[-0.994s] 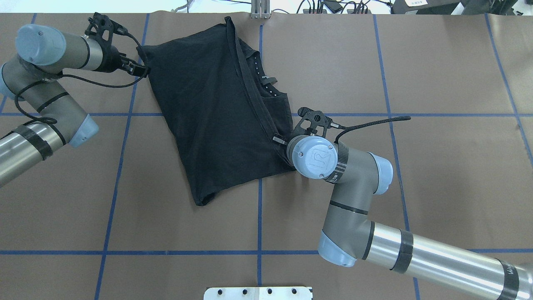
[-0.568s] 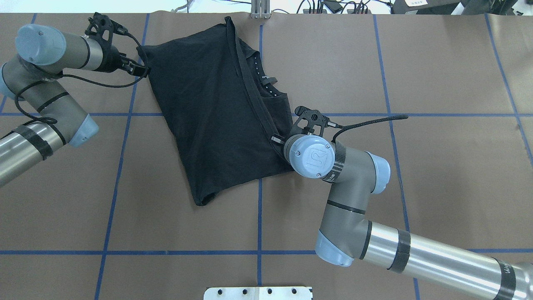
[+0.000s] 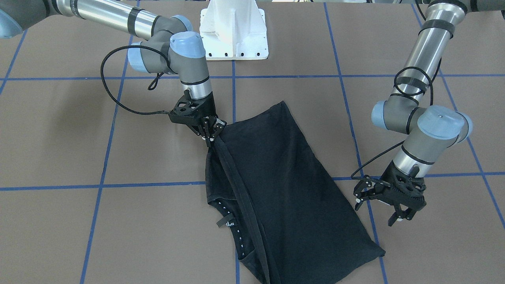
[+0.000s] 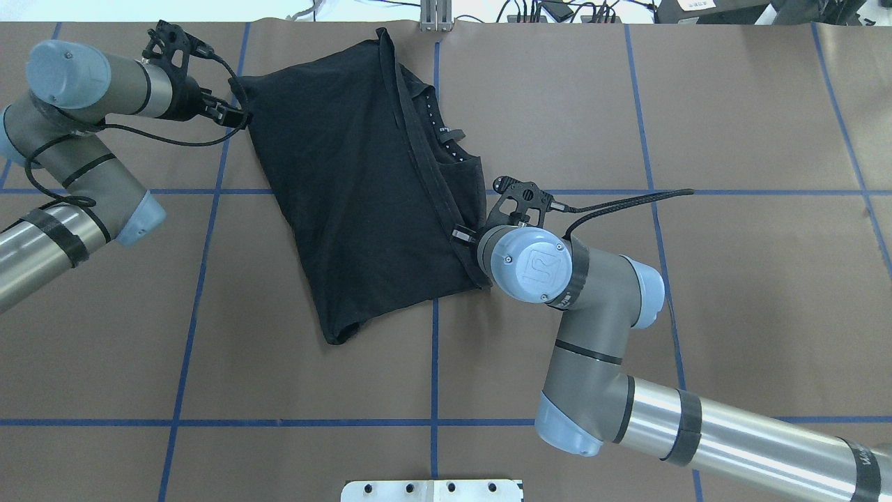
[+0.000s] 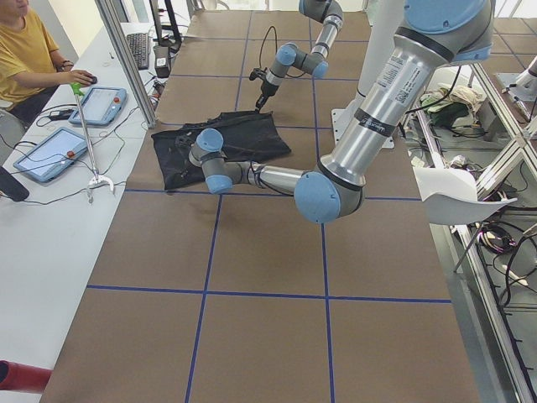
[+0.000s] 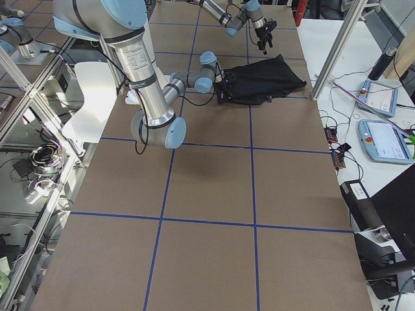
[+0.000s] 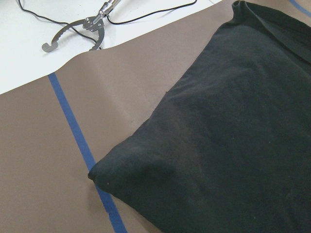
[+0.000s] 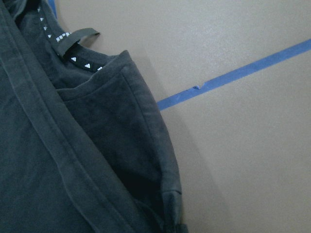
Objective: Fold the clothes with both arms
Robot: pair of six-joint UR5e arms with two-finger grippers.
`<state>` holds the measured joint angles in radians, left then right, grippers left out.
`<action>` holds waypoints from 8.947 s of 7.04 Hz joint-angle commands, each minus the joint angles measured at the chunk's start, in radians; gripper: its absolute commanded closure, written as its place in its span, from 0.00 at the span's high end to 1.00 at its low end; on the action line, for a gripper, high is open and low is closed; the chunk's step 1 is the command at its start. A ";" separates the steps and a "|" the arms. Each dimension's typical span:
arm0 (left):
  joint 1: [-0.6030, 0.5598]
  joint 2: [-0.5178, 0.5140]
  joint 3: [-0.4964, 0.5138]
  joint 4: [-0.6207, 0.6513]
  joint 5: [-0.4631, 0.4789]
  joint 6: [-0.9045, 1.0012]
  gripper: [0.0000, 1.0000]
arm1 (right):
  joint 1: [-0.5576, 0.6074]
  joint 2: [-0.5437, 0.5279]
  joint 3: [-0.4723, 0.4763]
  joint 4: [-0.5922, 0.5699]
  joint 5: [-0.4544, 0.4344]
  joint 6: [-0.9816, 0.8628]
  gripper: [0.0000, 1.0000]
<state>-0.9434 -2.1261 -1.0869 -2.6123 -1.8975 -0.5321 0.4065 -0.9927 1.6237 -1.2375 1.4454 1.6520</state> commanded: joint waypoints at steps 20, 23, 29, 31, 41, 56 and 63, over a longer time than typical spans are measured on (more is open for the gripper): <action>0.000 0.000 -0.013 -0.002 -0.002 -0.002 1.00 | 0.020 0.402 -0.363 -0.470 -0.023 -0.393 0.99; 0.000 0.000 -0.013 -0.002 -0.002 -0.002 1.00 | 0.023 0.424 -0.383 -0.462 -0.014 -0.376 0.99; 0.002 0.000 -0.011 -0.002 -0.002 -0.002 1.00 | 0.023 0.444 -0.435 -0.476 -0.002 -0.425 0.61; 0.002 0.000 -0.011 -0.002 -0.002 -0.002 1.00 | 0.029 0.442 -0.424 -0.534 -0.002 -0.490 0.59; 0.000 0.000 -0.011 -0.002 -0.002 -0.002 1.00 | 0.032 0.273 -0.030 -0.591 0.242 -0.551 0.65; 0.000 0.015 -0.013 -0.018 -0.002 -0.002 1.00 | -0.071 0.221 -0.027 -0.626 0.242 -0.687 0.13; 0.002 0.015 -0.013 -0.020 -0.002 -0.019 1.00 | -0.109 0.011 0.237 -0.616 0.208 -0.471 1.00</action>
<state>-0.9425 -2.1115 -1.0999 -2.6323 -1.8991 -0.5491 0.3025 -0.9874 1.8457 -1.8560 1.6586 1.1284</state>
